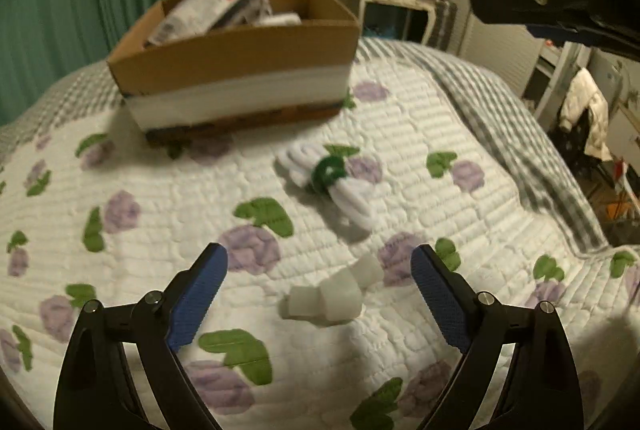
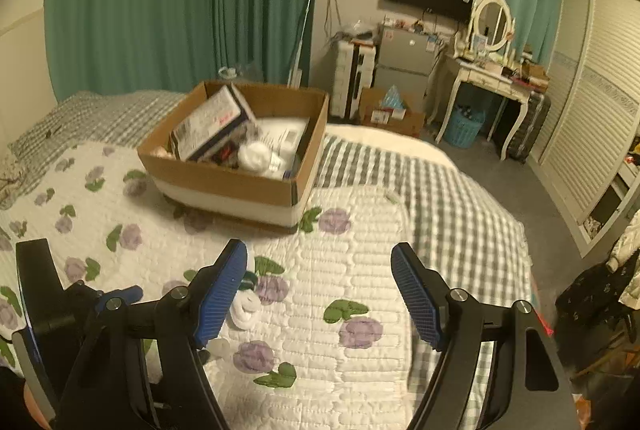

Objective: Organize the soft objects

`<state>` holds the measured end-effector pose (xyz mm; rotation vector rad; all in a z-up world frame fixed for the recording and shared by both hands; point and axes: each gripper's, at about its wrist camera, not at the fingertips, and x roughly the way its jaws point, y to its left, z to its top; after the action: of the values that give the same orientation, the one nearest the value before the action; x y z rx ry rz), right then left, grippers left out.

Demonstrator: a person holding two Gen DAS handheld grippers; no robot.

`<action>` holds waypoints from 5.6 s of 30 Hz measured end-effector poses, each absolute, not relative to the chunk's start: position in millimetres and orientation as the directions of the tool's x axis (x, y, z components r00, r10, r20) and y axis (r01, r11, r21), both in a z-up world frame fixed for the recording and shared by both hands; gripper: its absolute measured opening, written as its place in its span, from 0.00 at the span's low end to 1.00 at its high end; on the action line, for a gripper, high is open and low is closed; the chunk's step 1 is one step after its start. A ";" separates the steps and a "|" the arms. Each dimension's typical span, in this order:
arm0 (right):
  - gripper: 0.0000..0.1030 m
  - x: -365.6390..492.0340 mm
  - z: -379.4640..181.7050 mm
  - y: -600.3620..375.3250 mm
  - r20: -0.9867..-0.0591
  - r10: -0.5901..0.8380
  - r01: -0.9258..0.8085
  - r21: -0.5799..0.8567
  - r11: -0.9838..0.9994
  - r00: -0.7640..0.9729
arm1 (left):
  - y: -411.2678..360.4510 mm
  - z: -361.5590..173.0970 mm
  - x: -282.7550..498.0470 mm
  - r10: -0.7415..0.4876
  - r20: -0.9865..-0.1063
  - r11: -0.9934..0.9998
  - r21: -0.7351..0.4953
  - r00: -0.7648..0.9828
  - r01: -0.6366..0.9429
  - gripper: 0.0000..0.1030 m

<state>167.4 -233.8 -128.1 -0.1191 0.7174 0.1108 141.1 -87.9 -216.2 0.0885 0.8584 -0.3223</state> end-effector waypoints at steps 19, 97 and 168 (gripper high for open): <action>0.73 226.8 -218.0 -203.8 -0.812 0.103 -0.208 -0.024 0.978 0.574 | -60.8 -227.4 152.9 -0.301 -0.793 0.935 -0.136 0.530 0.327 0.07; 0.16 211.0 -66.3 -195.5 -0.579 0.166 -0.182 0.032 0.983 0.799 | -25.6 -59.4 216.8 -0.252 -0.531 0.967 -0.112 0.809 0.228 0.25; 1.00 38.4 73.4 -149.0 -0.280 0.083 -0.097 -0.035 0.995 0.956 | 64.5 67.7 62.7 -0.097 -0.222 0.995 -0.021 0.970 0.094 1.00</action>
<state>38.4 -149.0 73.4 -0.0487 0.2819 0.0915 62.7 64.5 67.7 -0.0104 0.2249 -0.0963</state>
